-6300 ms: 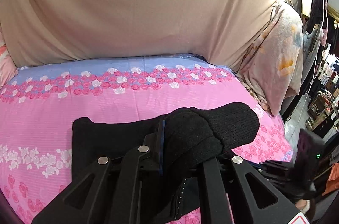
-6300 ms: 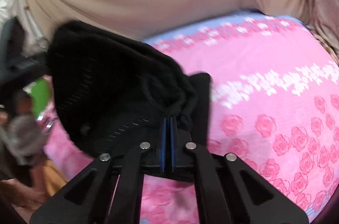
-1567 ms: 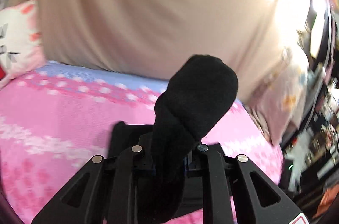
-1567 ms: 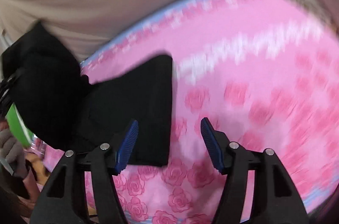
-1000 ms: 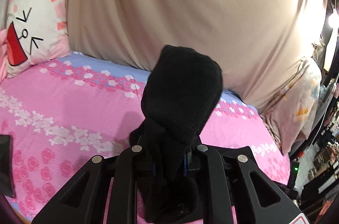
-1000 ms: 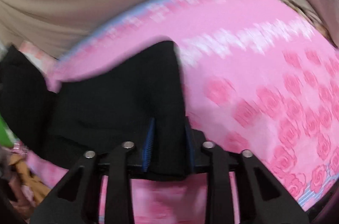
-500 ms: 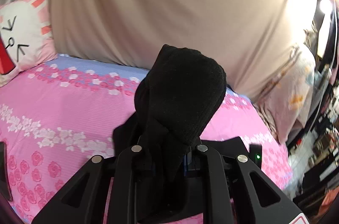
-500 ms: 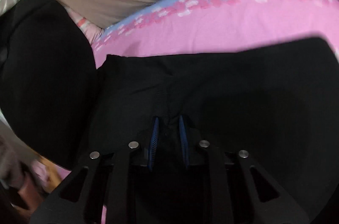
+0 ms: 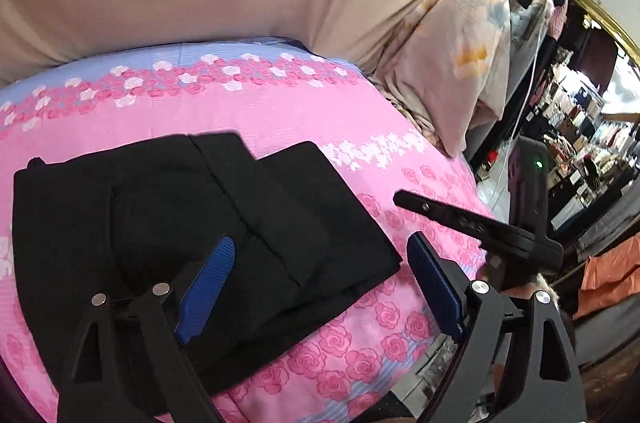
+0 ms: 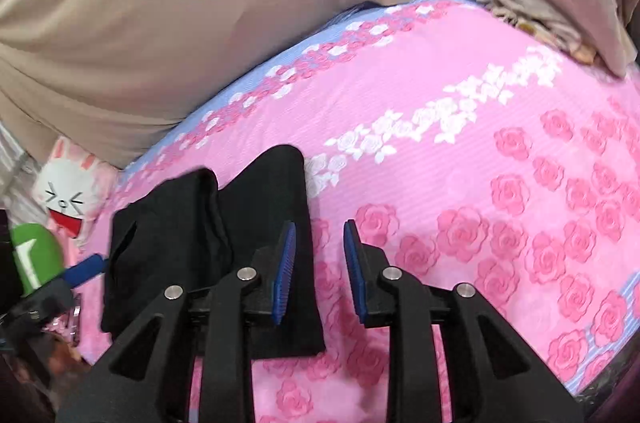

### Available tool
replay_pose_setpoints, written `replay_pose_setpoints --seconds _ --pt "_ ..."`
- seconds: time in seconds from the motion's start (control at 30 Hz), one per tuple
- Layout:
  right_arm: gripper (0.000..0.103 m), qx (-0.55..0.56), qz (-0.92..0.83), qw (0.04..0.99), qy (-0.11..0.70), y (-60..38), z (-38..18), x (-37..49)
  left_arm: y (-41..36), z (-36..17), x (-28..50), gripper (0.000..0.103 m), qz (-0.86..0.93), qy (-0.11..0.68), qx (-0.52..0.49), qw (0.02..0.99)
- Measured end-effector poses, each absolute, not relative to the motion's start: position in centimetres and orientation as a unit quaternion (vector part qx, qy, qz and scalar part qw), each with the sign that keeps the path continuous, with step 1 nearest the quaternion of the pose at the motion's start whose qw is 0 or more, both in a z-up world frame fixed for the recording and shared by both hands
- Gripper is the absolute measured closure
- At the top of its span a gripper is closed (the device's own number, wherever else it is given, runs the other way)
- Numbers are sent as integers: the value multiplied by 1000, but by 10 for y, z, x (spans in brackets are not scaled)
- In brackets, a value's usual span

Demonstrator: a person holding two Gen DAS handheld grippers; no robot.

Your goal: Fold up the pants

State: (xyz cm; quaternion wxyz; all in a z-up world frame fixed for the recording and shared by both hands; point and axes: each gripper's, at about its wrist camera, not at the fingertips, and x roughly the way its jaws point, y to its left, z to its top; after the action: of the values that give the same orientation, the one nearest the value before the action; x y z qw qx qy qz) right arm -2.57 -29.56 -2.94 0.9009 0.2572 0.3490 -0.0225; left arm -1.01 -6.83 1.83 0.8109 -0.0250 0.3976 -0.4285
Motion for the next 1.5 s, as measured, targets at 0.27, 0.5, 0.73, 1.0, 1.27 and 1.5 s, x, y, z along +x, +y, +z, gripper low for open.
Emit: replay_pose_setpoints --seconds 0.27,0.5,0.73,1.0,1.27,1.5 --pt "34 249 120 872 403 -228 -60 40 30 39 7 17 -309 363 -81 875" --pt "87 208 114 901 364 -194 -37 42 91 41 13 17 -229 356 -105 900" --pt "87 184 29 940 286 -240 21 -18 83 41 12 17 -255 351 -110 894" --pt "50 256 -34 890 376 -290 -63 -20 30 -2 24 17 -284 418 -87 858" --pt "26 275 16 881 386 -298 -60 -22 68 -36 33 17 -280 476 -194 811" --pt "19 334 54 856 390 -290 -82 -19 72 -85 43 17 -300 533 -269 745"
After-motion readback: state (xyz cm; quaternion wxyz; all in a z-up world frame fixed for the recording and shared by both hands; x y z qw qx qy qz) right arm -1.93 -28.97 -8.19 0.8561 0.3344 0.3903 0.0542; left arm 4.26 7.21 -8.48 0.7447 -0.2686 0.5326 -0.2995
